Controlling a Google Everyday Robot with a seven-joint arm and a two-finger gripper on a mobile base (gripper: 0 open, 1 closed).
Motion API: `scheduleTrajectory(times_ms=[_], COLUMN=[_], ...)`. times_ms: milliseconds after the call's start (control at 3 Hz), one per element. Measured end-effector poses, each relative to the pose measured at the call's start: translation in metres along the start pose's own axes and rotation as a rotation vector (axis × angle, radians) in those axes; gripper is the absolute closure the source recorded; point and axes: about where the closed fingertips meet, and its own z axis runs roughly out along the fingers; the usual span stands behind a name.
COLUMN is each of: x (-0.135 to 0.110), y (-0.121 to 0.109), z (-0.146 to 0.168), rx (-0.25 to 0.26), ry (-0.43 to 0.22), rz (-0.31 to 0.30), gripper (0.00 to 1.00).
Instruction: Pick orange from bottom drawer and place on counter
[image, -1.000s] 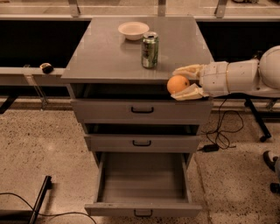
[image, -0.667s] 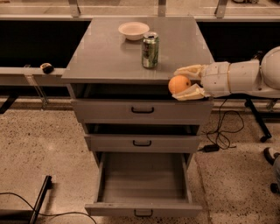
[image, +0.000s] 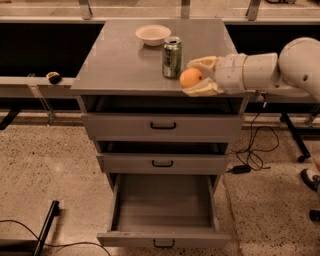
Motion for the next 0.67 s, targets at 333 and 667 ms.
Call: scheduleTrajectory(times_ms=[333,667], x=[-0.018,-0.018], y=[-0.021,-0.043], z=[0.011,0.020], rx=[0.039,0.078], ry=[-0.018,-0.002], rz=[-0.017,0.012], gripper=[1.00,1.00])
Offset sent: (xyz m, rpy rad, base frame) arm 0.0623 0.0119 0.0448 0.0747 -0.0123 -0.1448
